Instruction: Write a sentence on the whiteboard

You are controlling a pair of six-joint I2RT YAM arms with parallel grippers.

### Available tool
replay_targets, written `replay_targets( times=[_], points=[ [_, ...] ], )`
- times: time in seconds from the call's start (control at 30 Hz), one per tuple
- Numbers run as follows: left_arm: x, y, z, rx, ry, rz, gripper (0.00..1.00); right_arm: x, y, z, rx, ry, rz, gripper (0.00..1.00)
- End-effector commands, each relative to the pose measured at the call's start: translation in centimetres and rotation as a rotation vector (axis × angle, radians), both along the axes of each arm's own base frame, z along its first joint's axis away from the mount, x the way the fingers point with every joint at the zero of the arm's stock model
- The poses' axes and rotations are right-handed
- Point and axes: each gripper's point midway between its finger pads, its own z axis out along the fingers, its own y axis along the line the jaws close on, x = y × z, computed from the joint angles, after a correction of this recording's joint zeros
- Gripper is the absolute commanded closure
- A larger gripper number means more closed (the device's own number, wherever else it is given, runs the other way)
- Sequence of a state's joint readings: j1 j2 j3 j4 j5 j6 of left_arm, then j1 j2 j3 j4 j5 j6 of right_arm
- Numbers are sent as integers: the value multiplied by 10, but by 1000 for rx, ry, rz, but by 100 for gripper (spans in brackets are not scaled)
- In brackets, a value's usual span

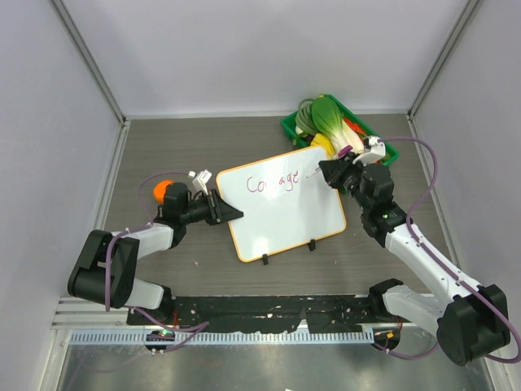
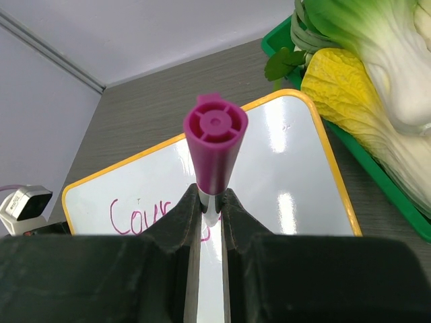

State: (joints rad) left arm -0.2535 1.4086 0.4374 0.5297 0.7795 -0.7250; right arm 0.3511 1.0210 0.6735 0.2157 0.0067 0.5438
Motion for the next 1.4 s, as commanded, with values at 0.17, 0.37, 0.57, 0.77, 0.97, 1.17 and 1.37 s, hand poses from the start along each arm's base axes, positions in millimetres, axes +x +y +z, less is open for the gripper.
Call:
replay_targets(
  times=[0.17,0.37,0.57,0.77,0.97,1.17,1.37],
  points=[
    [4,23,-49,200,45,101,100,0,-8,16,-7,-67,-33,99],
    [5,23,-49,200,45,101,100,0,-9,19,-8,-74,-35,99],
    [4,23,-49,202,44,98,100,-1,-9,20,-12,-78,-34,99],
    [4,23,-50,203,45,101,100,1,-11,21,-16,-79,-46,99],
    [5,23,-49,202,44,101,100,9,-11,24,-12,-84,-62,99],
    [4,23,-50,203,45,100,100,21,-10,24,-18,-81,-78,99],
    [3,23,-50,201,49,97,100,35,-7,20,-8,-81,-95,99]
  ],
)
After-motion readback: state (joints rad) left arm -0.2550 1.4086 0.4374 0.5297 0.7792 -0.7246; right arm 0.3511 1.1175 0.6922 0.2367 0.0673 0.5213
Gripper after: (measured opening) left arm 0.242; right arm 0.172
